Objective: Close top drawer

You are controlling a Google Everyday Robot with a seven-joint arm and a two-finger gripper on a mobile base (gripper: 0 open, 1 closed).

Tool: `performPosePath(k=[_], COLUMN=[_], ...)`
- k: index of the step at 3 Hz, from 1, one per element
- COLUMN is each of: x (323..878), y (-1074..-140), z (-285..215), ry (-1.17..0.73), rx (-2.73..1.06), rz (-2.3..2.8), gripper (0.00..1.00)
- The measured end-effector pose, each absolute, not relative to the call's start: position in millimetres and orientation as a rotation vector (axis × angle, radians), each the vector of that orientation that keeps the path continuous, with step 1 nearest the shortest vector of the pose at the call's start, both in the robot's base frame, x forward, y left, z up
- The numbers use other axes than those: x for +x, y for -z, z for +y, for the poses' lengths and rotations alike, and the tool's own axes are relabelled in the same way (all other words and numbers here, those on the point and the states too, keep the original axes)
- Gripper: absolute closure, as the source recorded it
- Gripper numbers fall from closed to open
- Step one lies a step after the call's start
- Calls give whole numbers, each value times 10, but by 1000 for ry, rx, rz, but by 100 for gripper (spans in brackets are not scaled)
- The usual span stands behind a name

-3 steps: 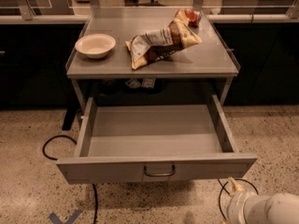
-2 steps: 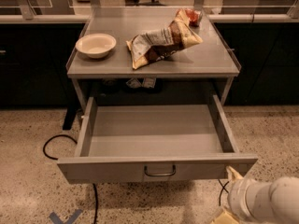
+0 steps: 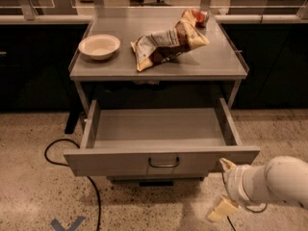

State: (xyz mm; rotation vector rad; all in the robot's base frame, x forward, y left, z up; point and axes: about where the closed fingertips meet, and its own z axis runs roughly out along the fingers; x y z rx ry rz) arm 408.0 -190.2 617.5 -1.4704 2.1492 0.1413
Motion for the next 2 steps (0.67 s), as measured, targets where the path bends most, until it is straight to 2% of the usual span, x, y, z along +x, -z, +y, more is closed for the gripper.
performPosePath(k=[1, 2], x=[4079, 4388], y=[-6176, -6231], z=[-1900, -1647], ry=[-141, -162], rx=[-1472, -1515], rz=[2148, 2120], gripper=[0, 0])
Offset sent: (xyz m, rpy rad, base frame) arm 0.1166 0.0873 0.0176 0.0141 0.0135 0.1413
